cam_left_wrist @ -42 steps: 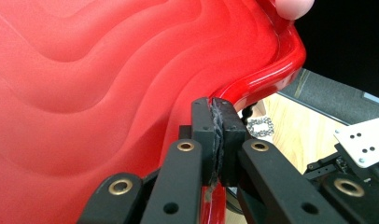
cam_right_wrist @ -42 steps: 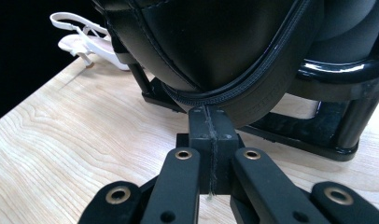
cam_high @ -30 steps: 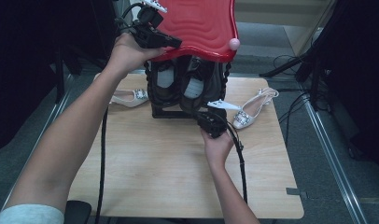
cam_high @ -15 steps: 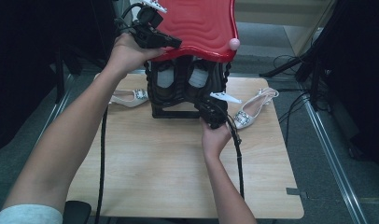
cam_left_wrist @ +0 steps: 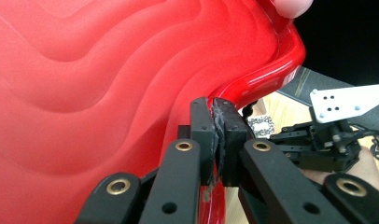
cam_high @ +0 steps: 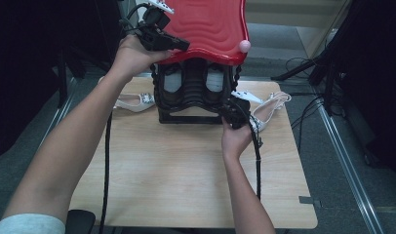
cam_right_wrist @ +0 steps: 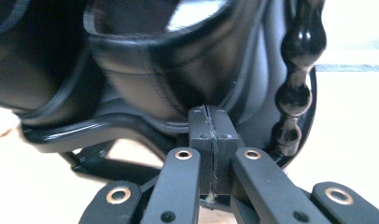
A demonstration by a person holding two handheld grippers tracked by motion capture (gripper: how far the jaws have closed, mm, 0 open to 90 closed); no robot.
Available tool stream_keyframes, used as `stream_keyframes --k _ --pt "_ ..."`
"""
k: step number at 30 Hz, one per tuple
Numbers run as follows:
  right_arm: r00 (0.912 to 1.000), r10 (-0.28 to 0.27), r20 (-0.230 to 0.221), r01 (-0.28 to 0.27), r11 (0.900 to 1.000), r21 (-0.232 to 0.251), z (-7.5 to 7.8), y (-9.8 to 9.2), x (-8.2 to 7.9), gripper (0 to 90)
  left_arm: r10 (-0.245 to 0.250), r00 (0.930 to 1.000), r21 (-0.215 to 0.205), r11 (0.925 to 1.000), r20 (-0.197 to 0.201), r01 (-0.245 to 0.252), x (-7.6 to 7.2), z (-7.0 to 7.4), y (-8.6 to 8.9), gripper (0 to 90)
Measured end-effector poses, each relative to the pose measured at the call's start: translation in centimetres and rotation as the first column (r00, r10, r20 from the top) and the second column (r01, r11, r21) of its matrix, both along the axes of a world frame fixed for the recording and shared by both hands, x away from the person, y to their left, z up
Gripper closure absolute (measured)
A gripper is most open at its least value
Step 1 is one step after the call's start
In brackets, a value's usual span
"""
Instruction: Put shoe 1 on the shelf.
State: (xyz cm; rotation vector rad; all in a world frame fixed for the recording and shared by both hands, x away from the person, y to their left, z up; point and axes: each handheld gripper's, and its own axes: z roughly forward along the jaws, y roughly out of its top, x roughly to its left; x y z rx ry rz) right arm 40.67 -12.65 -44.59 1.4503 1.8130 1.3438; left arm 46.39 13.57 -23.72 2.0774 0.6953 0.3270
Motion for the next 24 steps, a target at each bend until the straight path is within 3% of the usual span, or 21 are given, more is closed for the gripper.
stream_keyframes --k 5,10,12,15,17,21,24 --pt "0.9968 0.080 -0.007 -0.080 0.997 -0.002 0.0 -0.1 -1.5 90.0 0.005 1.0000 -0.016 0.9999 -0.008 -0.006 0.0 0.0 0.0 89.8" --pt "0.9886 0.149 -0.019 -0.149 0.989 0.011 -0.2 -0.4 -3.0 90.0 0.024 0.9997 0.002 0.9997 -0.011 -0.024 -0.4 0.2 0.0 89.9" --pt "0.9826 0.185 -0.019 -0.184 0.983 0.017 -0.1 -0.5 -3.6 87.3 0.015 0.9996 0.016 0.9998 -0.023 -0.014 -0.8 0.4 0.1 89.7" --pt "0.9711 0.237 -0.029 -0.237 0.971 0.013 0.0 -0.9 -4.7 84.9 -0.003 0.9999 0.002 1.0000 -0.013 0.003 -2.0 0.6 0.3 87.0" --pt "0.9591 0.280 -0.044 -0.279 0.960 0.014 -0.2 -1.2 -5.3 82.0 -0.015 0.9999 -0.001 0.9999 0.001 0.015 -2.9 0.5 0.4 84.6" --pt "0.9453 0.320 -0.065 -0.319 0.947 0.024 -0.6 -1.7 -6.3 78.7 -0.029 0.9996 -0.015 0.9995 -0.001 0.029 -4.4 0.2 0.8 79.2" --pt "0.9370 0.343 -0.068 -0.340 0.939 0.043 -1.0 -2.2 -6.9 73.3 -0.038 0.9993 0.002 0.9993 -0.004 0.038 -5.5 -0.2 0.9 72.5"
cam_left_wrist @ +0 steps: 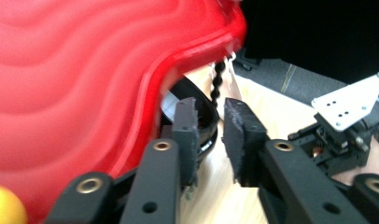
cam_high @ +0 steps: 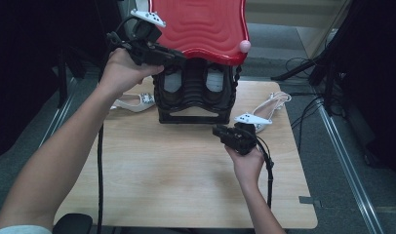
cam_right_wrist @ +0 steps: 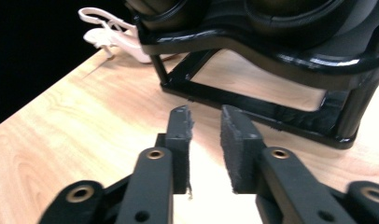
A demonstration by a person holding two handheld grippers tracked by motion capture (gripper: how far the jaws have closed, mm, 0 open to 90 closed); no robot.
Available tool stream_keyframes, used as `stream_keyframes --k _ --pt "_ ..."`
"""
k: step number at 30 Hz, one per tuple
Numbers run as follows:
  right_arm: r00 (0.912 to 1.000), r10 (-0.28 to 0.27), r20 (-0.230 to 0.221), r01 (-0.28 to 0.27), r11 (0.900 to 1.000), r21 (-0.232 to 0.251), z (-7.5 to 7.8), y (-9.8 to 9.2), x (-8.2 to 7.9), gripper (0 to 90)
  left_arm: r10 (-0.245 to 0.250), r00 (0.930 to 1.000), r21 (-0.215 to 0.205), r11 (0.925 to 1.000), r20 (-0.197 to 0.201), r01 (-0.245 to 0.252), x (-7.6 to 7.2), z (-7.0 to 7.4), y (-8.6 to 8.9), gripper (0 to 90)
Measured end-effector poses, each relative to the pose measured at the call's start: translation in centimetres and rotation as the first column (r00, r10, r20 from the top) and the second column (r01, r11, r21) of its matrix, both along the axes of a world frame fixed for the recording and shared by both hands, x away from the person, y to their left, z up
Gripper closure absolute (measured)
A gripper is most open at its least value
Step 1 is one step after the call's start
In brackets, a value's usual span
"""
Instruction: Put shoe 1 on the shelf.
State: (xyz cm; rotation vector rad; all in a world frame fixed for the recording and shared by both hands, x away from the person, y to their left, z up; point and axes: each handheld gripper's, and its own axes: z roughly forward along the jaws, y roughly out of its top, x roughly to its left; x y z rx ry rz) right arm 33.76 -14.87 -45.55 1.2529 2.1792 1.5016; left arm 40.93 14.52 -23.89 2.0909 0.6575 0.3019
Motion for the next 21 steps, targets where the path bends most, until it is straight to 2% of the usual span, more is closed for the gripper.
stream_keyframes --k 3,6,8,10,14,21 --pt "0.9997 0.019 -0.012 -0.019 1.000 0.008 -0.3 -0.4 -0.4 67.2 -0.008 1.0000 0.014 0.9999 0.000 0.008 -1.0 -0.4 0.2 65.5" --pt "0.9986 0.040 -0.035 -0.040 0.999 0.007 -0.5 -0.6 -0.8 57.1 -0.010 0.9997 0.012 0.9999 -0.020 0.010 -1.9 -1.0 0.5 56.4" --pt "0.9985 0.054 -0.002 -0.054 0.998 -0.008 -0.9 -0.9 -1.3 53.5 -0.013 0.9997 0.009 0.9999 -0.022 0.013 -2.5 -1.5 0.7 52.9" --pt "0.9980 0.061 -0.018 -0.061 0.998 -0.004 -1.2 -1.3 -1.8 50.2 -0.017 0.9995 0.003 0.9998 -0.025 0.017 -3.1 -2.0 1.0 50.0" --pt "0.9967 0.081 0.003 -0.081 0.995 -0.050 -1.6 -1.7 -2.8 45.5 -0.021 0.9994 -0.017 0.9996 -0.026 0.020 -3.9 -3.1 1.7 46.0" --pt "0.9949 0.100 -0.012 -0.101 0.993 -0.055 -2.2 -1.8 -3.6 44.9 -0.010 0.9989 -0.003 0.9999 -0.045 0.010 -4.6 -5.4 2.5 43.7"
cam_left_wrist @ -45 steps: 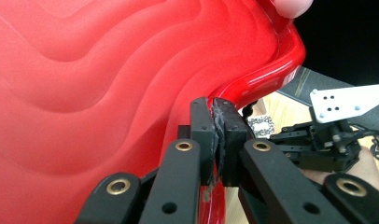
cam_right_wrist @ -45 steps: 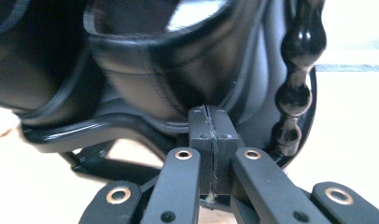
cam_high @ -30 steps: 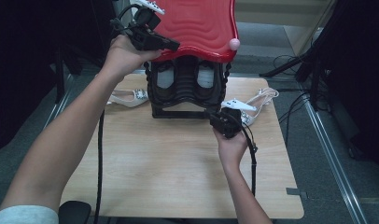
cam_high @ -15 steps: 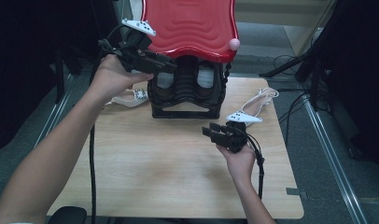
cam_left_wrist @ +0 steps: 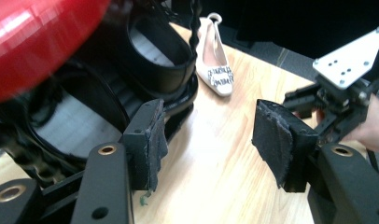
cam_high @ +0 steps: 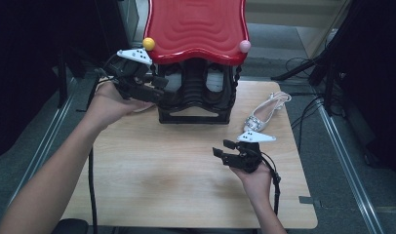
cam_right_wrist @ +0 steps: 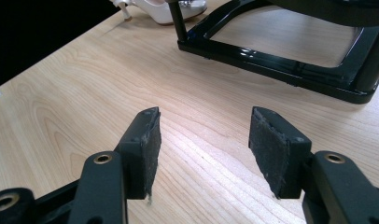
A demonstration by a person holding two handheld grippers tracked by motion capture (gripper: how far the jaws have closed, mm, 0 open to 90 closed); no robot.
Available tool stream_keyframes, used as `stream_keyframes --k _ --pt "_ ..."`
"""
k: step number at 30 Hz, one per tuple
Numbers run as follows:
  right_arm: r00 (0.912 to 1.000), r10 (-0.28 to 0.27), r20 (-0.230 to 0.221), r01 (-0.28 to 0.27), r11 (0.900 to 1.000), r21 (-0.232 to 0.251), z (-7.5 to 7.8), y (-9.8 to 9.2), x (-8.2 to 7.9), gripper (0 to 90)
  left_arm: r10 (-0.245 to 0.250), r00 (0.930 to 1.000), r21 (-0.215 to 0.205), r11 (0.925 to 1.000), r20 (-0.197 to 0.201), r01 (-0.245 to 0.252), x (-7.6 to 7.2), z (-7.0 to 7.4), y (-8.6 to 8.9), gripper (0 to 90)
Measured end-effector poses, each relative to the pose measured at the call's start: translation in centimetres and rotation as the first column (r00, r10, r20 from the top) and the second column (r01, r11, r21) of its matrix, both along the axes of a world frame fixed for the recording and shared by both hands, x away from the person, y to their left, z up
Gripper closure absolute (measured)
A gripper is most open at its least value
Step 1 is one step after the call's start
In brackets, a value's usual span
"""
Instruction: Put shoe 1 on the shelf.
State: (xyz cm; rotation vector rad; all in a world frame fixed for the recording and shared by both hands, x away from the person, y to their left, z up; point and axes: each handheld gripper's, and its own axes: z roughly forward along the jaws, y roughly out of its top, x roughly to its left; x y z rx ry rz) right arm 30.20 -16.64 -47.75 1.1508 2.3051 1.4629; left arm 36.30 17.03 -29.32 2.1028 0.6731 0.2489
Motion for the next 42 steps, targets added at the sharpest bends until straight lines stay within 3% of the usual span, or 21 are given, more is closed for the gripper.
stream_keyframes --k 2,4,7,14,19,24,28,33,35,38,40,42 --pt "0.9999 -0.016 0.006 0.016 1.000 -0.009 0.1 -0.2 -0.1 44.8 0.009 0.9999 -0.003 1.0000 -0.006 -0.009 -0.2 -0.7 0.2 43.5" --pt "0.9988 -0.028 0.040 0.030 0.999 -0.029 0.2 -0.3 -0.2 44.9 0.009 0.9999 0.009 0.9999 -0.008 -0.009 -0.5 -1.4 0.2 43.4" --pt "0.9984 -0.036 0.043 0.037 0.999 -0.013 0.2 -0.6 -0.1 44.9 0.003 0.9997 -0.004 1.0000 -0.026 -0.003 -0.7 -2.6 0.4 43.3" --pt "0.9983 -0.045 0.037 0.045 0.999 -0.009 0.3 -1.1 -0.5 45.2 0.024 0.9979 -0.035 0.9990 -0.061 -0.026 -1.2 -5.8 1.9 43.2" --pt "0.9985 -0.047 0.028 0.048 0.998 -0.030 0.1 -1.5 -0.9 45.2 0.057 0.9940 -0.012 0.9982 -0.093 -0.058 -1.1 -8.8 3.0 44.5" --pt "0.9986 -0.051 0.015 0.051 0.998 -0.023 -0.2 -1.7 -0.9 45.3 0.082 0.9887 -0.028 0.9959 -0.125 -0.086 -0.8 -11.6 4.2 45.7" --pt "0.9990 -0.045 0.002 0.045 0.999 -0.018 -0.5 -1.6 -0.8 45.3 0.106 0.9842 -0.018 0.9938 -0.142 -0.110 -0.3 -13.4 4.9 47.8" --pt "0.9988 -0.049 -0.007 0.049 0.999 -0.015 -0.7 -1.6 -0.8 45.3 0.121 0.9765 -0.002 0.9924 -0.179 -0.123 0.2 -15.3 6.1 59.7" --pt "0.9987 -0.051 -0.006 0.051 0.999 -0.015 -0.7 -1.7 -0.8 45.3 0.128 0.9736 -0.034 0.9900 -0.189 -0.137 0.3 -16.0 6.9 67.6" --pt "0.9985 -0.054 -0.010 0.054 0.998 -0.015 -0.8 -1.8 -0.9 45.3 0.150 0.9701 -0.097 0.9805 -0.190 -0.171 0.7 -17.4 8.0 78.4" --pt "0.9986 -0.051 -0.012 0.051 0.999 -0.016 -0.8 -1.8 -0.9 45.3 0.177 0.9660 -0.044 0.9811 -0.189 -0.188 1.2 -18.2 8.4 82.9" --pt "0.9986 -0.052 -0.009 0.052 0.998 -0.020 -0.9 -1.7 -1.0 45.3 0.203 0.9630 -0.052 0.9752 -0.178 -0.215 1.6 -18.9 9.0 85.8"
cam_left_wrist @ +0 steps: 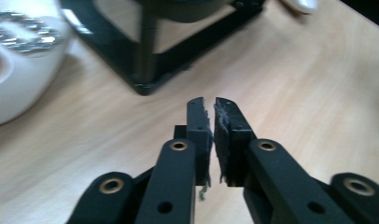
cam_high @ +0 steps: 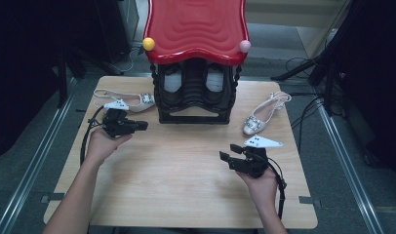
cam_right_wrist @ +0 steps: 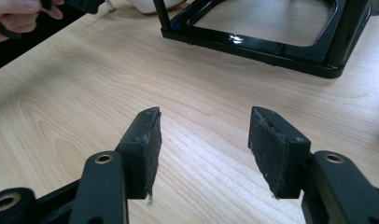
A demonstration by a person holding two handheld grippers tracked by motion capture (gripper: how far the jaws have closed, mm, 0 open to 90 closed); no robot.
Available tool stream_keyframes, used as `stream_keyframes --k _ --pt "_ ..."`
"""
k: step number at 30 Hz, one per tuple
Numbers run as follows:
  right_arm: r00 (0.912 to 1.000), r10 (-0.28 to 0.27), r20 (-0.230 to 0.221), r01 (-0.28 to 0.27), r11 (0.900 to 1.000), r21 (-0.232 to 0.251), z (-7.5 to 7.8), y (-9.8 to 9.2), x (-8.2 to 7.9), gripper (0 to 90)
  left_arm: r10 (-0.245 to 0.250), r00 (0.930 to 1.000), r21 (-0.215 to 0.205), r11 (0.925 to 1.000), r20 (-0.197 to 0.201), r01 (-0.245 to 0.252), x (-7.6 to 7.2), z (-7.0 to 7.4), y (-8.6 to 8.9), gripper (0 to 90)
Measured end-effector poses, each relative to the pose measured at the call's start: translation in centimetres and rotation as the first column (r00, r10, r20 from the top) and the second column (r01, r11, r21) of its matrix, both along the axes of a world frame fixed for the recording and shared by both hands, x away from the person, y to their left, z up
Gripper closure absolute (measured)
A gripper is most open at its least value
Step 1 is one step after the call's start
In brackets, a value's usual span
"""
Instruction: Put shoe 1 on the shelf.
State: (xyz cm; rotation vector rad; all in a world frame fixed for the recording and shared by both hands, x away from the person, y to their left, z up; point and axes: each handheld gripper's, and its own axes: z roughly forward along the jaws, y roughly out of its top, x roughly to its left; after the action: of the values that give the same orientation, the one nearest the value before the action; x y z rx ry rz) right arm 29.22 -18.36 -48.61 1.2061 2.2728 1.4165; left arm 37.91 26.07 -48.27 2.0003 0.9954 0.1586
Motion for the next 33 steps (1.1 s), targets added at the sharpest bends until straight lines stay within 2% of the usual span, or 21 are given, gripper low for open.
stream_keyframes --k 3,7,9,11,14,15,20,22,24,26,28,30,31,33 --pt "1.0000 -0.001 -0.003 0.001 1.000 -0.009 -0.1 0.0 0.0 45.4 0.063 0.9980 -0.003 0.9980 0.006 -0.063 1.1 -1.2 0.9 87.8" --pt "0.9999 -0.007 -0.009 0.007 1.000 -0.018 -0.4 -0.2 -0.1 45.6 0.122 0.9925 -0.048 0.9914 -0.009 -0.122 2.7 -2.6 1.8 89.5" --pt "0.9998 -0.014 -0.012 0.014 1.000 -0.020 -0.4 -0.3 -0.3 45.6 0.130 0.9909 -0.006 0.9914 -0.033 -0.130 3.8 -3.0 2.0 89.8" --pt "0.9997 -0.024 -0.010 0.024 0.999 -0.023 -0.5 -0.5 -0.5 45.5 0.140 0.9897 -0.010 0.9901 -0.029 -0.140 4.8 -3.4 2.2 89.9" --pt "0.9992 -0.038 -0.009 0.038 0.999 -0.028 -0.6 -0.9 -0.7 45.6 0.182 0.9833 0.014 0.9833 -0.010 -0.182 5.8 -3.9 2.3 89.9" --pt "0.9989 -0.045 -0.009 0.045 0.999 -0.027 -0.6 -1.0 -0.8 45.6 0.197 0.9804 0.008 0.9804 0.005 -0.197 6.0 -4.2 2.4 89.9" --pt "0.9970 -0.074 -0.022 0.074 0.997 -0.033 -0.9 -1.5 -1.2 45.6 0.262 0.9649 0.001 0.9650 0.014 -0.262 6.9 -5.4 2.7 90.0" --pt "0.9968 -0.077 -0.019 0.077 0.996 -0.035 -0.9 -1.7 -1.4 45.6 0.272 0.9623 0.000 0.9623 -0.007 -0.272 7.4 -5.5 2.6 90.0" --pt "0.9964 -0.083 -0.018 0.082 0.996 -0.037 -0.9 -1.9 -1.6 45.6 0.257 0.9663 0.030 0.9659 -0.003 -0.257 7.8 -5.3 2.4 90.0" --pt "0.9958 -0.090 -0.019 0.089 0.995 -0.036 -0.9 -2.1 -1.8 45.6 0.263 0.9648 0.020 0.9646 0.015 -0.263 8.1 -5.1 2.0 90.0" --pt "0.9950 -0.098 -0.019 0.098 0.995 -0.037 -0.9 -2.3 -2.1 45.7 0.273 0.9620 0.029 0.9616 0.004 -0.273 8.5 -5.4 1.8 90.0" --pt "0.9949 -0.100 -0.015 0.099 0.994 -0.036 -0.8 -2.5 -2.3 45.7 0.264 0.9646 0.023 0.9644 -0.010 -0.263 8.8 -5.9 1.9 90.0" --pt "0.9944 -0.105 -0.017 0.104 0.994 -0.035 -0.8 -2.6 -2.4 45.7 0.268 0.9633 0.019 0.9632 -0.007 -0.268 9.0 -5.9 1.8 90.0" --pt "0.9940 -0.109 -0.014 0.108 0.994 -0.034 -0.8 -2.8 -2.5 45.7 0.281 0.9596 0.043 0.9586 0.015 -0.281 9.3 -5.9 1.2 90.0"
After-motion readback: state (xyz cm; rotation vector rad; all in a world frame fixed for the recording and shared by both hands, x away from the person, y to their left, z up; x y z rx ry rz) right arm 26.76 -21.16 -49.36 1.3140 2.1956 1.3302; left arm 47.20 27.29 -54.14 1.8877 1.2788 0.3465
